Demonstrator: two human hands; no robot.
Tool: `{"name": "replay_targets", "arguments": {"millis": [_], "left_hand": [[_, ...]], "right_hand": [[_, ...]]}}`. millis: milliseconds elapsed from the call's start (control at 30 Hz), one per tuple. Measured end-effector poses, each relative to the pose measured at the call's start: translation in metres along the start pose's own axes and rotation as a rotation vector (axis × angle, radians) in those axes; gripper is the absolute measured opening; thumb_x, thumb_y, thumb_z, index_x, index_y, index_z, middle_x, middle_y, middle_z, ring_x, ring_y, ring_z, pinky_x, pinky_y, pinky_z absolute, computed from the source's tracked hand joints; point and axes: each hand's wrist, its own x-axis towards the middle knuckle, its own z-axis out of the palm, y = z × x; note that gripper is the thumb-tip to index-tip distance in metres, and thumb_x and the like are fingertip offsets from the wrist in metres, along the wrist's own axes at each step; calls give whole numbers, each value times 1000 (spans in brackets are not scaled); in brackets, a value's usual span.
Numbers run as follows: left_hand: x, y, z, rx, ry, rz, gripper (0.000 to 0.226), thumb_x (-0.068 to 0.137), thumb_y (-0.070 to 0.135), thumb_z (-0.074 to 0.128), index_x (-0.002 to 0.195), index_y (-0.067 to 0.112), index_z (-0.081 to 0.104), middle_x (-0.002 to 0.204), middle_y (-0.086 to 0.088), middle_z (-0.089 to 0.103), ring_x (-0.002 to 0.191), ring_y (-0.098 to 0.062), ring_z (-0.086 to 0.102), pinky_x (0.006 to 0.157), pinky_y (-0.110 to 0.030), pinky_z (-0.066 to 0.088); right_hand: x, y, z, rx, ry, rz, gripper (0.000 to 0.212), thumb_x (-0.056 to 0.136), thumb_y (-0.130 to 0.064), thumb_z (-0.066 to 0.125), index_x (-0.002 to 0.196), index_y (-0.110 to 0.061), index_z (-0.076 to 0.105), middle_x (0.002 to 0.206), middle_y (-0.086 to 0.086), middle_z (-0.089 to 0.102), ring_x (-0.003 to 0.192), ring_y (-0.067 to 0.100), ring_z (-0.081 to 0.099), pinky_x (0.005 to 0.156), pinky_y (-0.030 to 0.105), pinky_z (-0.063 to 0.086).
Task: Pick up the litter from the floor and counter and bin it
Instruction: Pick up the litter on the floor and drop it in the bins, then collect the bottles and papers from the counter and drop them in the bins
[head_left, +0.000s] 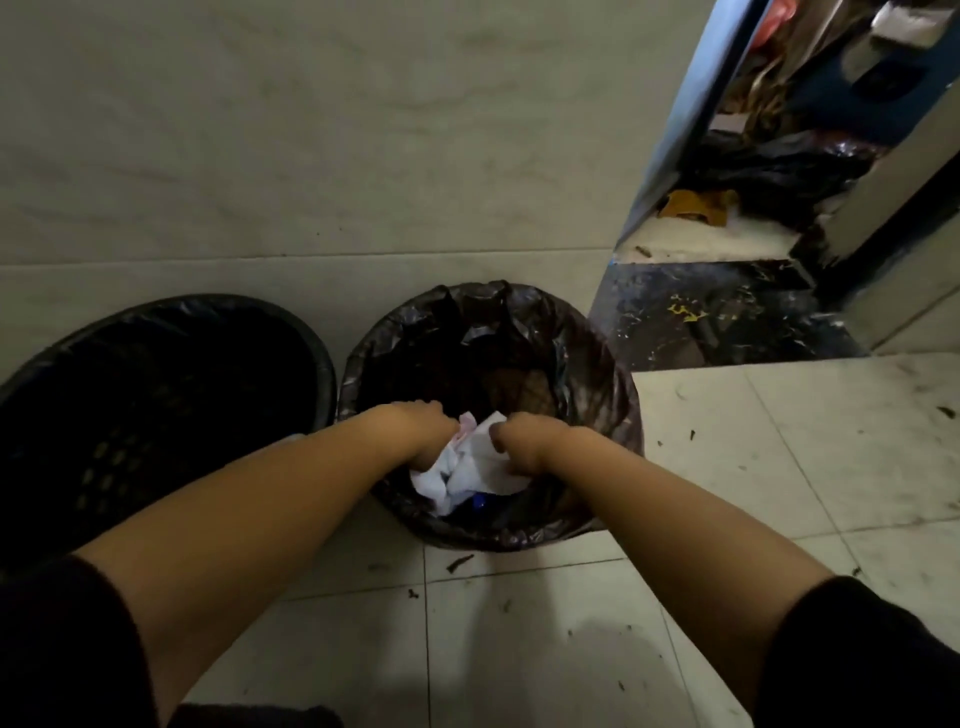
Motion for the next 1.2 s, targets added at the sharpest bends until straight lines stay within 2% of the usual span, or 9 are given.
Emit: {"name": "replay_targets", "arguments": {"millis": [33, 167, 433, 533, 767, 967, 1200], "left_hand": [[-4, -4, -1, -41, 6, 4, 68, 87, 29, 61, 144, 18, 25, 139, -17, 37, 125, -36, 43, 102, -43, 41], [-43, -18, -25, -116, 38, 18, 52, 92, 17, 50, 140, 14, 32, 136, -18, 41, 122, -36, 45, 96, -43, 44], [-188, -36, -150, -282, 130, 58, 50, 94, 27, 48, 139, 13, 32, 128, -18, 47, 114, -35, 51, 85, -43, 47], [-250, -42, -196, -345, 171, 92, 49, 93, 28, 49, 137, 12, 35, 125, -19, 50, 109, -35, 53, 83, -43, 49], [-388, -55, -283, -334, 176, 177, 41, 94, 28, 44, 133, 15, 41, 125, -16, 53, 111, -35, 55, 85, -41, 47], [-448, -40, -338, -126, 172, 354, 37, 92, 26, 47, 126, 13, 46, 124, -17, 55, 112, -36, 55, 92, -46, 49], [-502, 58, -342, 67, 213, 571, 36, 95, 34, 41, 120, 11, 51, 123, -16, 59, 109, -33, 57, 89, -42, 48]], "right_hand": [[-6, 2, -7, 41, 26, -8, 56, 94, -21, 54, 142, -1, 33, 144, 21, 42, 130, 35, 45, 106, 38, 39], [-52, 15, -57, 154, 76, -8, 39, 93, -17, 51, 131, -7, 45, 132, 20, 48, 118, 38, 51, 95, 40, 44], [-185, 9, -184, 278, 11, 83, 58, 91, -23, 54, 143, -14, 30, 135, 21, 44, 121, 42, 49, 100, 46, 44], [-239, -7, -229, 332, 0, 146, 57, 90, -26, 55, 142, -14, 32, 138, 20, 44, 123, 41, 49, 103, 48, 44], [-364, -72, -321, 508, 34, 264, 43, 95, -26, 47, 134, -8, 42, 133, 21, 50, 119, 38, 51, 98, 44, 44], [-456, -109, -341, 668, 120, 429, 38, 96, -25, 42, 129, -7, 47, 131, 21, 52, 118, 37, 52, 96, 40, 45], [-586, -135, -287, 839, 211, 718, 44, 99, -36, 36, 132, -9, 48, 135, 18, 52, 121, 34, 52, 100, 44, 44]]}}
